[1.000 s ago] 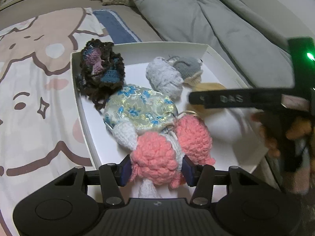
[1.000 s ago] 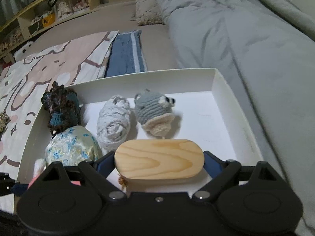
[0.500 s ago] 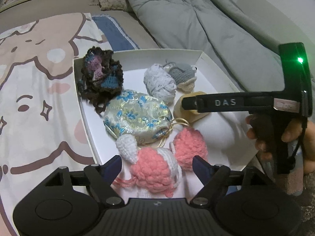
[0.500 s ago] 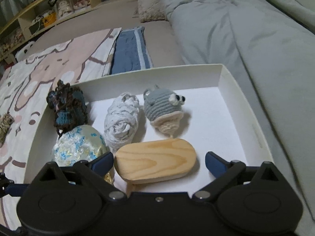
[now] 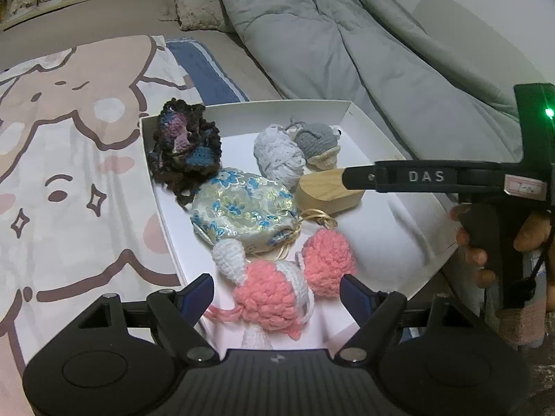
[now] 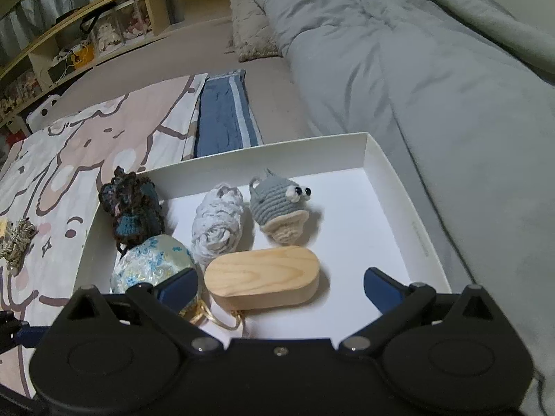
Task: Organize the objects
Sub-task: 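Lower and open left tool in the tray while right tool releases the block, then lift both tools up and away from the tray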
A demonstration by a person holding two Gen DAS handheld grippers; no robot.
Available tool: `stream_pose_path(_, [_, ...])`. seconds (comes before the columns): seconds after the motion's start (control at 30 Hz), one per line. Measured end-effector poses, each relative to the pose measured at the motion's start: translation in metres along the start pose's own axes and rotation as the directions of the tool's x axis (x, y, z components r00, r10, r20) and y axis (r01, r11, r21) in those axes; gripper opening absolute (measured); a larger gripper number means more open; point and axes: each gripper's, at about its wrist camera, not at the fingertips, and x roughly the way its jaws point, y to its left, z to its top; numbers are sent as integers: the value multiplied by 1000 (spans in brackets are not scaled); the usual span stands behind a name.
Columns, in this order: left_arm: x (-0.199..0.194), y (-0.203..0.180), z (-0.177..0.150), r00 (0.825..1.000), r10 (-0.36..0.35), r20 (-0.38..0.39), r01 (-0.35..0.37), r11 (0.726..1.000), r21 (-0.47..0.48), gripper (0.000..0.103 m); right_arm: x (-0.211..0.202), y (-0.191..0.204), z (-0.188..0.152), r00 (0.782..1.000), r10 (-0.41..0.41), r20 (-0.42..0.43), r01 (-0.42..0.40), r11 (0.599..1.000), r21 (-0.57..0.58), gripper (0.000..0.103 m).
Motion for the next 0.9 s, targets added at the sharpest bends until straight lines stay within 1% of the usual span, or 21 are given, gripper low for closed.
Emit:
stream_pose_path(0.17, [-13,-1,0,1000,6,20,-6,1000,-2,80,-20,2,-4,1000,4,16,-4,1000,4,103])
stream_pose_path(0.53, [-50,-3,-1,996,33,80,-34,999,6,81,-79,4,-14,995,20,100,-24,999,37,103])
stream_pose_path(0.6, [-56,-2,-2,995,42,92,-42,999,5,84,-88,6,-16,994,14,110,-18,999,32,103])
stream_pose_path(0.83, [-79,1,-6,988,69,137,-71,998,4,88,-118,11,-28,989,17,145,-22,999,29,103])
stream_pose_path(0.9, [-86,2,-8,985,79,151,-81,997,7,91,-127,13,-33,988,12,156,-17,999,29,103])
